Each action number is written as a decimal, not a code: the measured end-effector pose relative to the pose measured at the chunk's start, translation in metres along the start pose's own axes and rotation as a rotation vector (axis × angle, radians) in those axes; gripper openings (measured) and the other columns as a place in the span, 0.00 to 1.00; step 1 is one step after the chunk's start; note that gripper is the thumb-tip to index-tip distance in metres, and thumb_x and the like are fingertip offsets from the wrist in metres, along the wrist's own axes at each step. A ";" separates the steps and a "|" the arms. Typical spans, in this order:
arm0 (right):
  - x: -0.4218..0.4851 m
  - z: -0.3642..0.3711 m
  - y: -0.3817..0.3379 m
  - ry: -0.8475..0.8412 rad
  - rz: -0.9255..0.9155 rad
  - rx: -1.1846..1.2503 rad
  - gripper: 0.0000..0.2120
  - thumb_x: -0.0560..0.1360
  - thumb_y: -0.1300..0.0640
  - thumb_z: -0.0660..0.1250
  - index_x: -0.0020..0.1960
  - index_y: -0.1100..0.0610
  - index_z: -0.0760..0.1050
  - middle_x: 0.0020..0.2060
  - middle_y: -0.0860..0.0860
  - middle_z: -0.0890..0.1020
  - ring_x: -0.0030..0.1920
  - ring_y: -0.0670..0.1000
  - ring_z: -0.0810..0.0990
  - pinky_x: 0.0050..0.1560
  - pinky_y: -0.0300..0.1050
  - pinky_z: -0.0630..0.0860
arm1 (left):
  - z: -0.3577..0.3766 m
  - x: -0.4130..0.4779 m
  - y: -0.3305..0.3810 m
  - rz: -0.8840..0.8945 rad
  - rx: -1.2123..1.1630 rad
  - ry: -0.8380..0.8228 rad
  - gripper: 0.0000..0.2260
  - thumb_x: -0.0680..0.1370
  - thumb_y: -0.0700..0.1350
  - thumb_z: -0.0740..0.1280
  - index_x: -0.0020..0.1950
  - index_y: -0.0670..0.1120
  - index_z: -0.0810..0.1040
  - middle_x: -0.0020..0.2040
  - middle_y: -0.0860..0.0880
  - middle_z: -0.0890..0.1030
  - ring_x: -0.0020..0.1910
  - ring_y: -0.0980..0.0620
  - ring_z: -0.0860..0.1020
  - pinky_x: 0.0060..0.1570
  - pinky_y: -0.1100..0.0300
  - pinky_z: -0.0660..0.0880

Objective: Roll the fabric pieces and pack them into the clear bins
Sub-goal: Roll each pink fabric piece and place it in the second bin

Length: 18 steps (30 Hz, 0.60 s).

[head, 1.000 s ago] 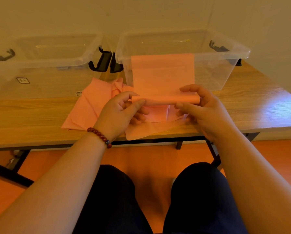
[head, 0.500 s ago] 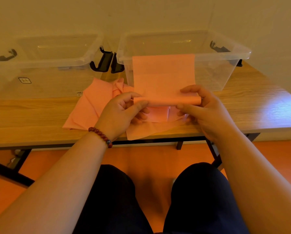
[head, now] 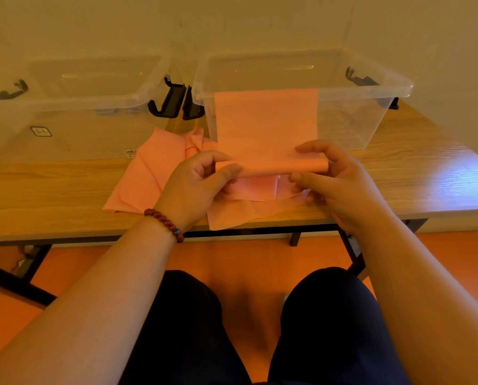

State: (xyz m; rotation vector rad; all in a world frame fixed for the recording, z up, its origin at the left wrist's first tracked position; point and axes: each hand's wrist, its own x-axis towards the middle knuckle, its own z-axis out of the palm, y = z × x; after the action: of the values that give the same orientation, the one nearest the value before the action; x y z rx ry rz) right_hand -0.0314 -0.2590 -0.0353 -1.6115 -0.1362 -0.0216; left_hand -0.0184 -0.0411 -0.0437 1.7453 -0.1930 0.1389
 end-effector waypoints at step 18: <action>-0.001 0.001 0.000 0.039 -0.031 -0.003 0.04 0.76 0.61 0.68 0.51 0.57 0.76 0.34 0.50 0.83 0.36 0.48 0.82 0.31 0.36 0.74 | 0.000 -0.001 0.002 0.040 0.016 -0.057 0.04 0.76 0.43 0.68 0.47 0.53 0.78 0.39 0.53 0.79 0.33 0.61 0.77 0.35 0.64 0.79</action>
State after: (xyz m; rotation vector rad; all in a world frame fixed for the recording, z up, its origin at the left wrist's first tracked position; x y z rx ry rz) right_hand -0.0328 -0.2582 -0.0359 -1.6107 -0.1302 -0.0772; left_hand -0.0195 -0.0410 -0.0423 1.7636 -0.2698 0.1203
